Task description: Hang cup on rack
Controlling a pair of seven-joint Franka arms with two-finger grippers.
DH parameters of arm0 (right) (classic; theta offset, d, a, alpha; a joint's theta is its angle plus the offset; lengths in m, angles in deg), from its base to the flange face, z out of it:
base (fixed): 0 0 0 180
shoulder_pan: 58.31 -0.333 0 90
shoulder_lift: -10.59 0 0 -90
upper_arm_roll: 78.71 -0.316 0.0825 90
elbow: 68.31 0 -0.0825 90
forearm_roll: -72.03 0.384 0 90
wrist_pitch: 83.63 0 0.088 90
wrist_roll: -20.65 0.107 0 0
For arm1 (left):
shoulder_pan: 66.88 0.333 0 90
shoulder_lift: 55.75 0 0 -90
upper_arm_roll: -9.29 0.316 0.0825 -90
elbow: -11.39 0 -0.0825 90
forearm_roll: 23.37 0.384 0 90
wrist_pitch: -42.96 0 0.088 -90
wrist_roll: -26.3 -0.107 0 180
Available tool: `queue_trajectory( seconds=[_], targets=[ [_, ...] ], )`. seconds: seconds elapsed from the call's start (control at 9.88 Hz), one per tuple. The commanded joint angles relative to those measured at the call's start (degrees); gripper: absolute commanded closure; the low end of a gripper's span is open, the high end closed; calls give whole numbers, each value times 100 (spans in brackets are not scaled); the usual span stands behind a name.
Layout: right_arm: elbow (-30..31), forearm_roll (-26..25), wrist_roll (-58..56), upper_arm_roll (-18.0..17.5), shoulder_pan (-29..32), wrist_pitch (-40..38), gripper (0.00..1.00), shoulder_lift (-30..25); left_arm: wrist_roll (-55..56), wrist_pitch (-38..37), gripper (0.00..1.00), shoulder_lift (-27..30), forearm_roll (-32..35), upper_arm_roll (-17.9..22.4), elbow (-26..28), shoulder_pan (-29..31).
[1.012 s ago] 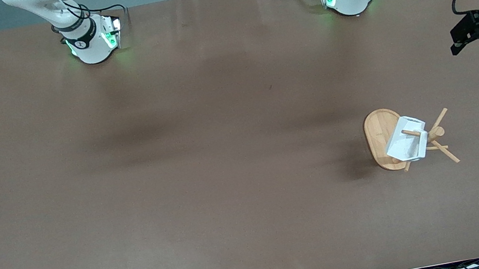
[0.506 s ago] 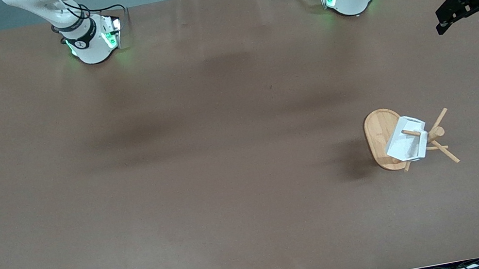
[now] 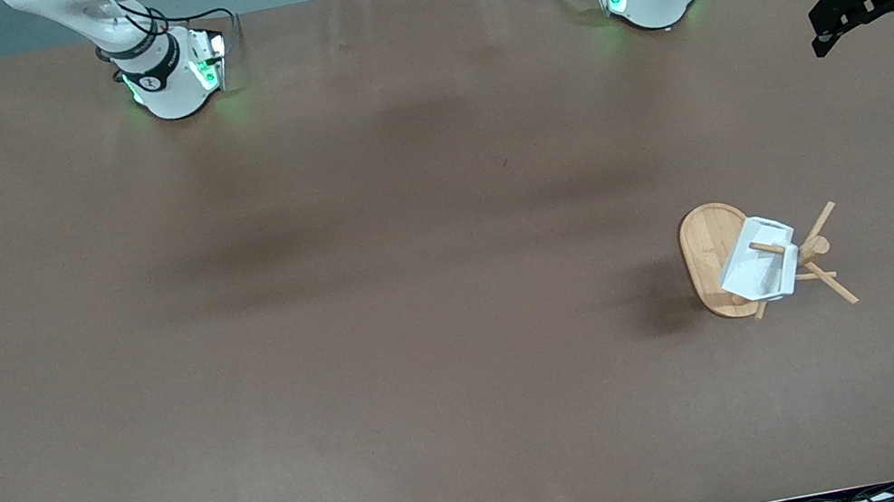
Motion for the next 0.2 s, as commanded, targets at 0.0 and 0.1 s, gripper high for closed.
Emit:
queue_trajectory(
  seconds=[0.0,0.1],
  targets=[
    [-72,-65,-27,-11,31,-27,0,31,-29,-96,0,-230,137,-32,-121,34],
    [-72,-65,-27,-11,23,-27,0,31,-29,-105,0,-291,111,-32,-209,34]
  ],
)
